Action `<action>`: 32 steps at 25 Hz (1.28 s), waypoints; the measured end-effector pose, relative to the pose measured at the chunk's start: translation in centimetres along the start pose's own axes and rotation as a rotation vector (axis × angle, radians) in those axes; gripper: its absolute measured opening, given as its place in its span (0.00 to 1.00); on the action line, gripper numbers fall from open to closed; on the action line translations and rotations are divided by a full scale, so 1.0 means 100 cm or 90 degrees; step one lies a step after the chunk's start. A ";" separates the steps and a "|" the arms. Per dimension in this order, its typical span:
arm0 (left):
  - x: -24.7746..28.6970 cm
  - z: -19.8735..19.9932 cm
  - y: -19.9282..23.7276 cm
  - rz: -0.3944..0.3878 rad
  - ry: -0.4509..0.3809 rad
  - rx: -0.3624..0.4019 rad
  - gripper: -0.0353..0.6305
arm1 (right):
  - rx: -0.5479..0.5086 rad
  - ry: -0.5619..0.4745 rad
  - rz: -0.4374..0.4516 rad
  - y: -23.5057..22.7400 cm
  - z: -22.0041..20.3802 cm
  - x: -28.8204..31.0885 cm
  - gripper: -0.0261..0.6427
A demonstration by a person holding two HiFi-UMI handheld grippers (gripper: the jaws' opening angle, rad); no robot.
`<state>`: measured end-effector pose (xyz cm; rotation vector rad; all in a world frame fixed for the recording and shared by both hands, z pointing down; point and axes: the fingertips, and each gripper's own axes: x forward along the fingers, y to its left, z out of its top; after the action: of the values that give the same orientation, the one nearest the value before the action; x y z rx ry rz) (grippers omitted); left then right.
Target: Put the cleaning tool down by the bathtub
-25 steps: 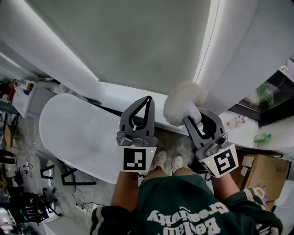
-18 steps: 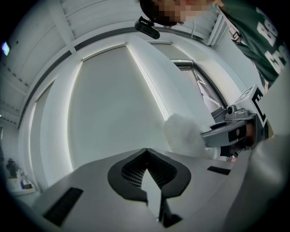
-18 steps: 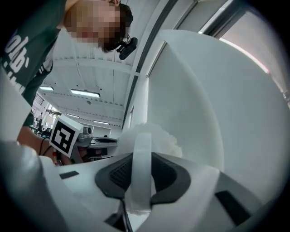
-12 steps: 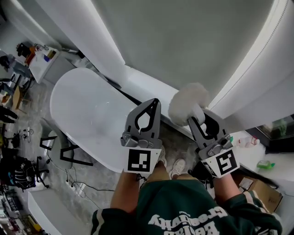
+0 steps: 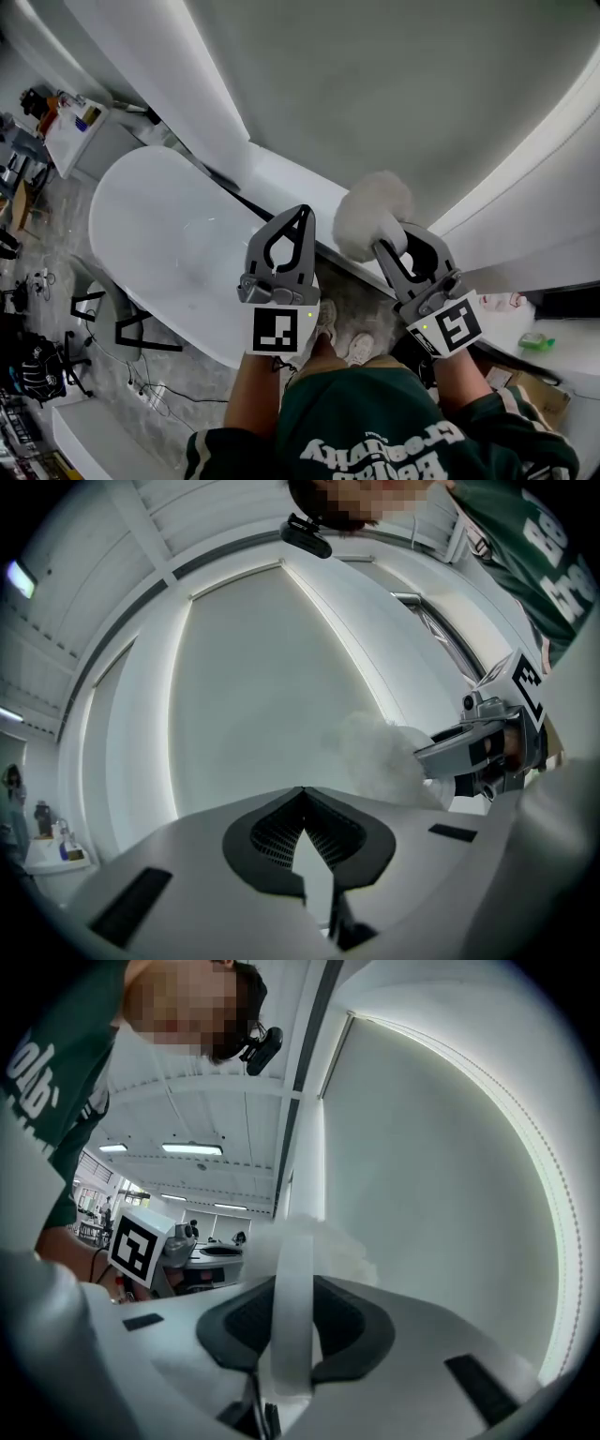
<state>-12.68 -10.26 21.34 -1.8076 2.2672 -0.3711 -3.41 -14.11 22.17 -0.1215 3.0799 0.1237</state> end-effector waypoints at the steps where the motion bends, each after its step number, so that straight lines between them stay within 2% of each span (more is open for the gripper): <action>1: 0.004 -0.003 0.005 -0.001 -0.002 -0.004 0.06 | -0.007 0.009 -0.002 -0.002 -0.003 0.006 0.18; 6: 0.026 -0.026 0.023 0.002 0.000 -0.031 0.06 | -0.021 0.050 -0.004 -0.015 -0.031 0.031 0.18; 11: 0.048 -0.063 0.043 -0.003 0.028 -0.031 0.06 | -0.015 0.088 -0.009 -0.029 -0.063 0.062 0.18; 15: 0.060 -0.080 0.056 0.003 0.023 -0.042 0.06 | -0.008 0.115 -0.007 -0.036 -0.088 0.080 0.18; 21: 0.072 -0.093 0.058 0.019 0.016 -0.064 0.06 | 0.020 0.199 0.002 -0.040 -0.144 0.093 0.19; 32: 0.074 -0.132 0.083 0.030 0.024 -0.090 0.06 | 0.010 0.301 0.042 -0.034 -0.241 0.151 0.19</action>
<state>-26.21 -14.95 30.95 -1.8232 2.4124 -0.2446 -19.44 -20.59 45.02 -0.0545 3.5576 0.0845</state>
